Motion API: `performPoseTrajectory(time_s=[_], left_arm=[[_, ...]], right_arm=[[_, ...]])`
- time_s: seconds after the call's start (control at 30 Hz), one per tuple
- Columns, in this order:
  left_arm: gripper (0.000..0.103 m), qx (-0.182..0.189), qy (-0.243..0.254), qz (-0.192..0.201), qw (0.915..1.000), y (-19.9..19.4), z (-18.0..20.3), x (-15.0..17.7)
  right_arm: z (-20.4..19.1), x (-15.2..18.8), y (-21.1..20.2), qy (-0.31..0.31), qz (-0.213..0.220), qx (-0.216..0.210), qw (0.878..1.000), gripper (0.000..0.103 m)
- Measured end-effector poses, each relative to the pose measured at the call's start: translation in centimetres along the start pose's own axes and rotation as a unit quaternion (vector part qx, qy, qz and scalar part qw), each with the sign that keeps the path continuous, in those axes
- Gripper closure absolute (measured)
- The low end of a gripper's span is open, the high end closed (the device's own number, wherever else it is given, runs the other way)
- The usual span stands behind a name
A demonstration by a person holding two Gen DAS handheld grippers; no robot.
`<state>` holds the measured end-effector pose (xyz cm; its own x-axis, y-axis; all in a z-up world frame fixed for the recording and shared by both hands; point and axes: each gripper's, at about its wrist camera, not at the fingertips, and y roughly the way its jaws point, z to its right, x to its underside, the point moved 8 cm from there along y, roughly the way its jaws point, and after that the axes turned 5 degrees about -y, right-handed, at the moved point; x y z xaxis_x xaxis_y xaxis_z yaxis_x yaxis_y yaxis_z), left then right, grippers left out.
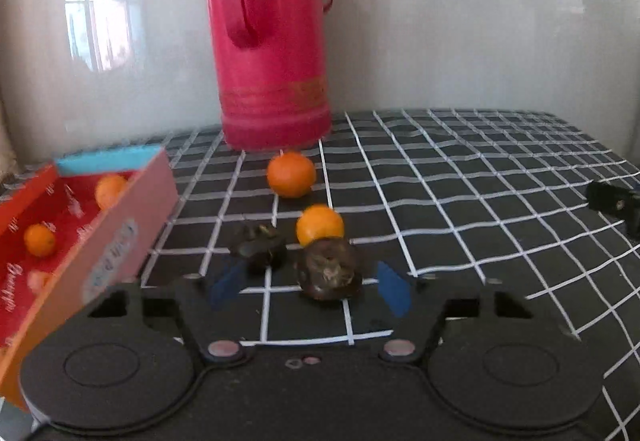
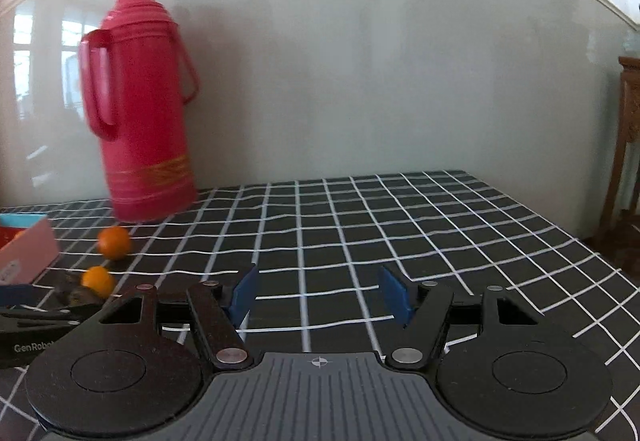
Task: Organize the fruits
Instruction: 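Grasp a dark round fruit from the cluster with the left tool, then carry the dark fruit into the box and open the left tool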
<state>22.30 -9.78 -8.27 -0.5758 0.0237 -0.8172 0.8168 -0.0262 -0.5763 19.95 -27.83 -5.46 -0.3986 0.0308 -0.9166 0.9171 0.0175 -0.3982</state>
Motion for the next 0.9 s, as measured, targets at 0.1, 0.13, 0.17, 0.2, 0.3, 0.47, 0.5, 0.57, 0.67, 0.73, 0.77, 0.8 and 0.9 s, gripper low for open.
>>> performPoseTrajectory(time_s=[0.1,0.13,0.17,0.2,0.3,0.47,0.5,0.57,0.67,0.73,0.77,0.8,0.9], left_arm=[[0.062,0.014,-0.012,-0.021,0.9996,0.9,0.0,0.2],[0.069,0.020,-0.011,-0.022,0.9995,0.9,0.1,0.2],[0.072,0.029,-0.009,-0.022,0.9993,0.9,0.2,0.2],[0.073,0.031,-0.005,-0.022,0.9993,0.9,0.3,0.2],[0.073,0.041,-0.004,-0.019,0.9990,0.8,0.3,0.3],[0.073,0.044,0.001,-0.001,0.9990,-0.9,0.1,-0.2],[0.073,0.044,0.001,0.003,0.9990,-1.4,-0.1,-0.3],[0.073,0.041,0.000,0.014,0.9991,-2.4,-0.7,-0.7],[0.073,0.032,-0.001,0.029,0.9991,-3.7,-2.0,-1.2],[0.073,0.022,-0.009,0.039,0.9989,-4.4,-3.3,-1.6],[0.073,0.017,-0.014,0.046,0.9987,-4.8,-4.0,-1.9],[0.073,0.009,-0.017,0.054,0.9983,-5.2,-4.8,-2.1],[0.073,-0.015,-0.030,0.069,0.9971,-6.2,-7.5,-2.4]], right_arm=[[0.6,0.0,0.2,0.004,-0.003,0.001,1.000,0.037],[0.7,0.0,0.2,0.004,-0.003,0.000,1.000,0.037],[0.8,0.0,0.1,0.003,-0.003,0.000,1.000,0.037],[0.7,0.0,0.1,0.002,-0.003,-0.001,1.000,0.037],[0.6,-0.1,0.1,0.003,-0.004,-0.003,1.000,0.037],[0.2,-0.1,0.0,0.006,-0.007,-0.008,1.000,0.037],[0.0,0.0,0.0,0.006,-0.009,-0.009,1.000,0.037],[-0.2,0.0,-0.1,0.007,-0.010,-0.011,1.000,0.037],[-1.0,0.0,-0.2,0.006,-0.011,-0.015,1.000,0.037],[-1.7,-0.1,-0.4,0.005,-0.010,-0.020,1.000,0.037],[-2.2,-0.1,-0.4,0.003,-0.010,-0.022,1.000,0.037],[-2.7,-0.2,-0.5,0.001,-0.010,-0.025,1.000,0.037],[-4.4,-0.3,-0.5,-0.008,-0.010,-0.035,0.999,0.037]])
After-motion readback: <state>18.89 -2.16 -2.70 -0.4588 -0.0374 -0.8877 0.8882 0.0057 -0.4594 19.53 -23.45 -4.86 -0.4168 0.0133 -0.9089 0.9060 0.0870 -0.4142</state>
